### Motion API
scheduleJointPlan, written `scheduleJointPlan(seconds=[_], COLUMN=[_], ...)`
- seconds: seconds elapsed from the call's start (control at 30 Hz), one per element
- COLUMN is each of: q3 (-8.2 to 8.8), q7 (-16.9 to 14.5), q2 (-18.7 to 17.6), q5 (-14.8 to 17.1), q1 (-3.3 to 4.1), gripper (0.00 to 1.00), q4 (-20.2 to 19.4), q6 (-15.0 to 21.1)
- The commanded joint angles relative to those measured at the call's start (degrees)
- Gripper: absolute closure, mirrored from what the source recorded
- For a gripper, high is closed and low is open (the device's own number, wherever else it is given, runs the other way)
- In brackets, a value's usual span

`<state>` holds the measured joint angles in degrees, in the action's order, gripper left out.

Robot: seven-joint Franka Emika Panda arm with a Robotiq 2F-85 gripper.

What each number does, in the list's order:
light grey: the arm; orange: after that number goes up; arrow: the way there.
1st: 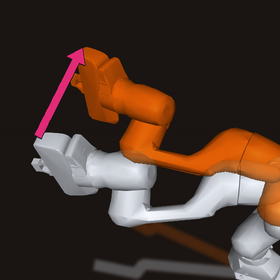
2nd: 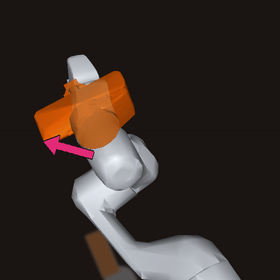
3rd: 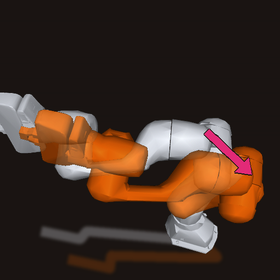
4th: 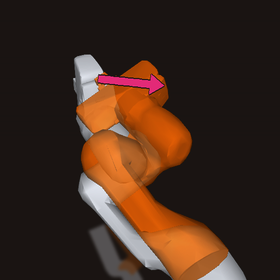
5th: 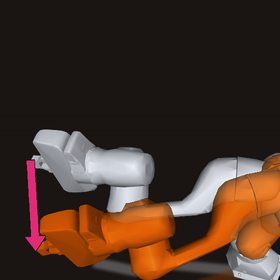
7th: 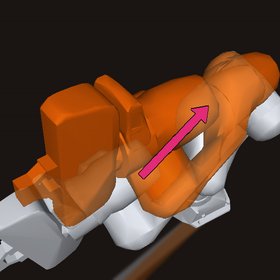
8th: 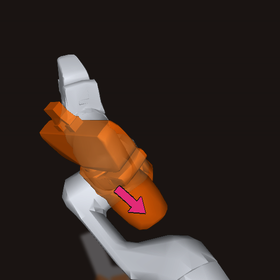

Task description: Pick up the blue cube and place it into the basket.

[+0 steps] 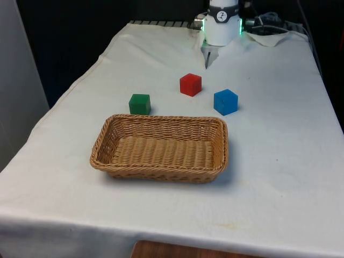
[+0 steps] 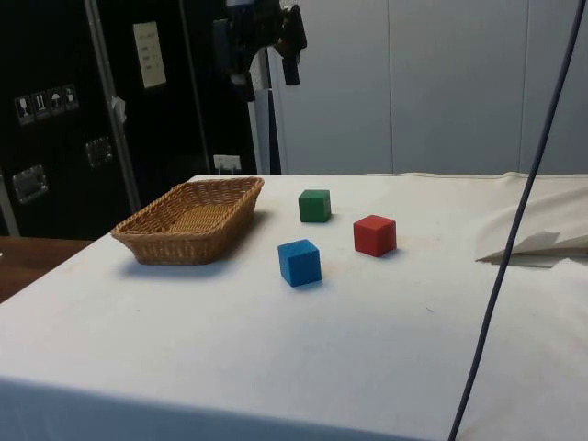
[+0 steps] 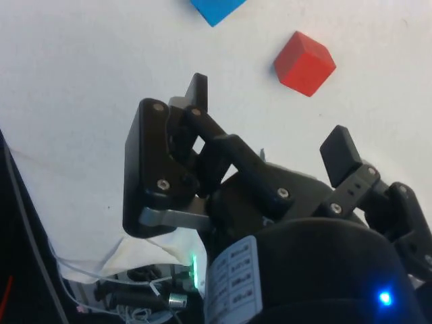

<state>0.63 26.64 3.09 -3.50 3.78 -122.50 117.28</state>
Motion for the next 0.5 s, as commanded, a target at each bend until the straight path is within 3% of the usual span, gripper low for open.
scheduleJointPlan(seconds=[0.0,0.2,0.23,0.27,0.47], q3=[0.06,0.11,0.06,0.11,0.06], q7=[0.29,0.17,0.23,0.23,0.57], q2=[0.29,0.46,0.11,0.29,-0.63], q5=[0.92,2.75,2.01,3.32,5.16], q1=[0.0,-0.11,-0.11,-0.11,-0.11], gripper=[0.0,0.0,0.0,0.0,0.0], q4=[-0.92,-2.69,-2.06,-3.27,-4.87], q6=[1.49,3.55,2.52,4.41,6.7])
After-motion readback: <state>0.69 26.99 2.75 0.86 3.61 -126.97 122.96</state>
